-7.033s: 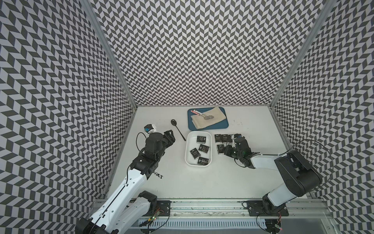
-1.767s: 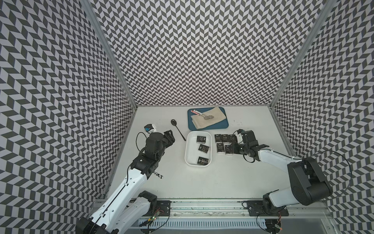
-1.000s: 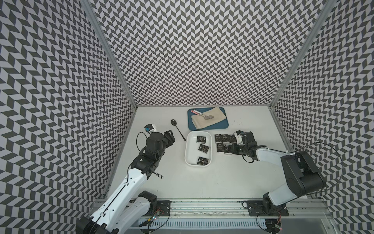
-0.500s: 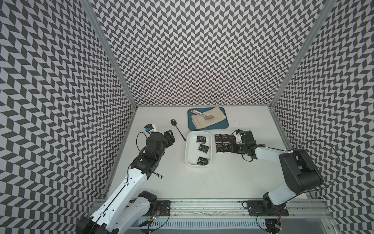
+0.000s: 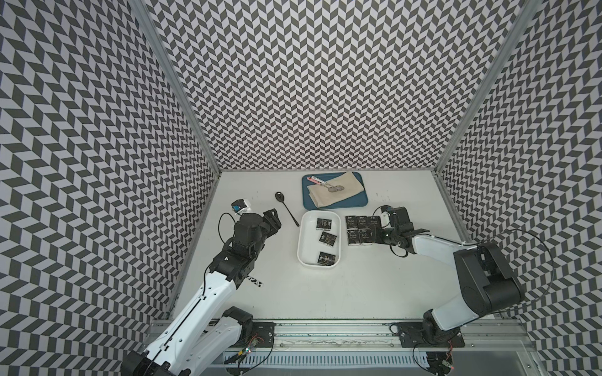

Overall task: Take the pocket tissues out of the storage box
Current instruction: Place the pocket tissues at the center of the board, then pick up the pocket tissues from the storage box.

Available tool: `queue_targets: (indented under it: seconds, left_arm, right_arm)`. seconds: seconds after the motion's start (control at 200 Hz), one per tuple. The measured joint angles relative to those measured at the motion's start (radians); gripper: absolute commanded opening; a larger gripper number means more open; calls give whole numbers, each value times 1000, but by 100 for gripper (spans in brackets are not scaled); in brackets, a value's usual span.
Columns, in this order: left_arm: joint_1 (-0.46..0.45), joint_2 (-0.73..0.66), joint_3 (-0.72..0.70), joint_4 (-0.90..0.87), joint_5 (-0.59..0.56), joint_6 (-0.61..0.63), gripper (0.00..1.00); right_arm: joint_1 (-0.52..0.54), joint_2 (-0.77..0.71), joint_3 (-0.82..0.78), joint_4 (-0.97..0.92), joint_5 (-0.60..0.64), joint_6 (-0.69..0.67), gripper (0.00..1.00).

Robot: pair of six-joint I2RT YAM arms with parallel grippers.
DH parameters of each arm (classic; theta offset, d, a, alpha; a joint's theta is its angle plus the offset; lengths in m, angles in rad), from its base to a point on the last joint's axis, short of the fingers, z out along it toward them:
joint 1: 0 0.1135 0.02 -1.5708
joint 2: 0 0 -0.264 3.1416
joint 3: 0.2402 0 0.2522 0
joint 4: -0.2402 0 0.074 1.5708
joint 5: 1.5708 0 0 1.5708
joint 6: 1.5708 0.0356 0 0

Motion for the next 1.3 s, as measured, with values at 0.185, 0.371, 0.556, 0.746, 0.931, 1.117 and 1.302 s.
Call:
queue_targets:
  seconds: [0.185, 0.371, 0.556, 0.746, 0.931, 1.117, 1.302]
  left_arm:
    - [0, 0, 0, 0, 0, 0, 70]
    - [0, 0, 0, -1, -1, 0, 70]
    - [0, -4, 0, -11, -7, 7, 70]
    - [7, -19, 37, -49, -26, 32, 71]
    - [15, -37, 50, -51, -30, 42, 70]
    - [21, -37, 50, -57, -30, 44, 71]
    - [27, -37, 50, -58, -29, 48, 71]
  right_arm:
    - [39, -110, 108, -26, -6, -10, 35]
    - [248, -83, 234, -53, 52, -15, 38]
    - [453, 47, 366, -120, 124, -77, 40]
    - [548, 195, 476, -226, 225, -200, 43]
    - [605, 277, 513, -311, 332, -281, 45]
    - [639, 370, 581, -375, 432, -328, 46]
    - [647, 431, 610, -413, 503, -340, 46]
